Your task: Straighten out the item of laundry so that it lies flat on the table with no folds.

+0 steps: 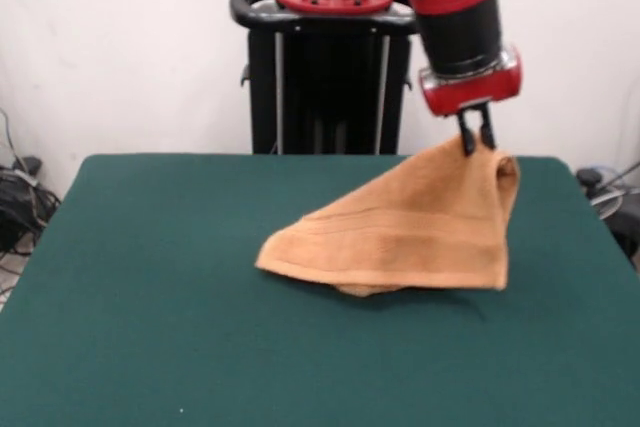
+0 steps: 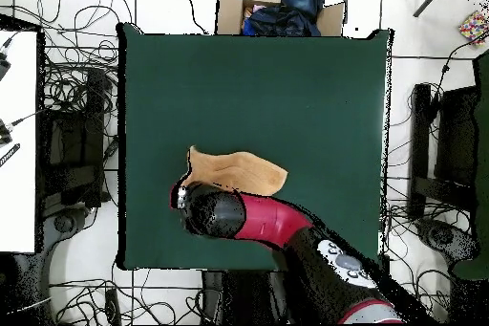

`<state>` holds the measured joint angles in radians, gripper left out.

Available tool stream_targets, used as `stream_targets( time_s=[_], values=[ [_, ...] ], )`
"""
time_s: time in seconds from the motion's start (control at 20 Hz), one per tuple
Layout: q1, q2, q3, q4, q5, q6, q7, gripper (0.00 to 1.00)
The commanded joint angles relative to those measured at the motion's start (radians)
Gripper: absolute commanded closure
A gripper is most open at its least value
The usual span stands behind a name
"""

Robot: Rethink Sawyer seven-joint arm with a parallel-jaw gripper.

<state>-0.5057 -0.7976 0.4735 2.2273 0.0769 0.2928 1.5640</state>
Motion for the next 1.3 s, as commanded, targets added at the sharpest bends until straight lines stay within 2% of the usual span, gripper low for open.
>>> stream_targets(
  time_s=[0.05,0.15,0.25,0.45,0.85,1.05,1.1,1.3],
  values=[
    [0.002,-0.044,0.133,0.142,0.123,0.012,0.28,1.0],
    [0.002,-0.101,0.152,0.167,0.16,0.044,0.286,1.0],
    [0.022,-0.17,0.127,0.185,0.19,0.08,0.293,1.0],
    [0.114,-0.252,-0.068,0.146,0.148,0.124,0.285,1.0],
    [0.237,-0.219,-0.323,0.037,0.093,0.146,0.304,1.0],
    [0.246,-0.205,-0.338,0.032,0.11,0.114,0.277,1.0],
    [0.244,-0.205,-0.341,0.04,0.126,0.102,0.26,0.0],
    [0.241,-0.216,-0.358,0.04,0.127,0.111,0.256,0.0]
  ],
)
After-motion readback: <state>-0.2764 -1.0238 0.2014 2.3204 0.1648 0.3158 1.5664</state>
